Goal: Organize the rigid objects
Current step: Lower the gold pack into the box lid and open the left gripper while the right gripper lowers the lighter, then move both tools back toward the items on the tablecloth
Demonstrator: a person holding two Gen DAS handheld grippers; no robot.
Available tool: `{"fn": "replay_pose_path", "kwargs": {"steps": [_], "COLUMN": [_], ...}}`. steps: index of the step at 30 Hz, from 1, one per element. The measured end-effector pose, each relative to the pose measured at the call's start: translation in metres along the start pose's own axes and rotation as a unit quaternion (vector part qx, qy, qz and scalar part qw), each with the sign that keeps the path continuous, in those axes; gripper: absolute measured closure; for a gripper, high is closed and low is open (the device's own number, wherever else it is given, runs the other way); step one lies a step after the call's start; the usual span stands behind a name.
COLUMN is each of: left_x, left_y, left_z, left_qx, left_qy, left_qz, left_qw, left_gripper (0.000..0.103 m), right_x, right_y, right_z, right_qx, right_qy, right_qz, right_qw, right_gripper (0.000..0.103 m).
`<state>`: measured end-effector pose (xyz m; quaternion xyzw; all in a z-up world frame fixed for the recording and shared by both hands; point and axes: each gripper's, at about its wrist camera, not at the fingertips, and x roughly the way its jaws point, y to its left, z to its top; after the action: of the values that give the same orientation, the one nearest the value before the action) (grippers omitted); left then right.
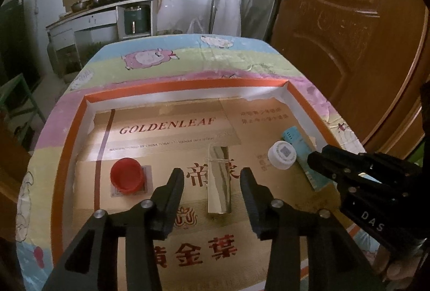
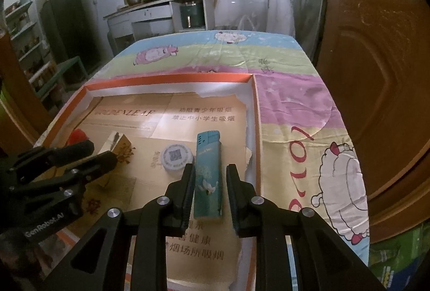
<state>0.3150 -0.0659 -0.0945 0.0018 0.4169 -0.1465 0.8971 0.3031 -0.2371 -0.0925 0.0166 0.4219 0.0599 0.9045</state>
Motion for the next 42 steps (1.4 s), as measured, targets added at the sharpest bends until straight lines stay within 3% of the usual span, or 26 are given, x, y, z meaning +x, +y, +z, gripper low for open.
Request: {"fn": "replay_pose_path", "kwargs": {"steps": [4, 9, 24, 42], "left_x": [-0.013, -0.035, -0.102, -0.16], "left_y": [0.002, 0.003, -0.007, 0.007], "left_z": [-0.002, -0.009, -0.034, -0.084], "left_qx": [0.001, 0.003, 0.017, -0.014], "left_qy": [-0.01, -0.027, -0.084, -0.104], "left_qz": [-0.002, -0.002, 0.007, -0.003], "left_qw": [0.9999, 0.9996, 0.9963, 0.9945], "left_gripper": [0.048, 0.045, 0.045, 0.045], "right_x": [-0.009, -0.028, -0.089, -0.149], "right_y": [0.001, 0.007, 0.029, 0.046], "right_z": [-0.003, -0.01, -0.039, -0.076], "right_qx": [0.003, 0.003, 0.003, 0.009], "right_qy": [-0.004, -0.018, -0.045, -0.066], "right_qz": [0.002, 0.009, 0.009, 0.022], "right_qw": [1.0, 1.0, 0.999, 0.998], "right_gripper": [0.076, 0.059, 0.059, 0.059]}}
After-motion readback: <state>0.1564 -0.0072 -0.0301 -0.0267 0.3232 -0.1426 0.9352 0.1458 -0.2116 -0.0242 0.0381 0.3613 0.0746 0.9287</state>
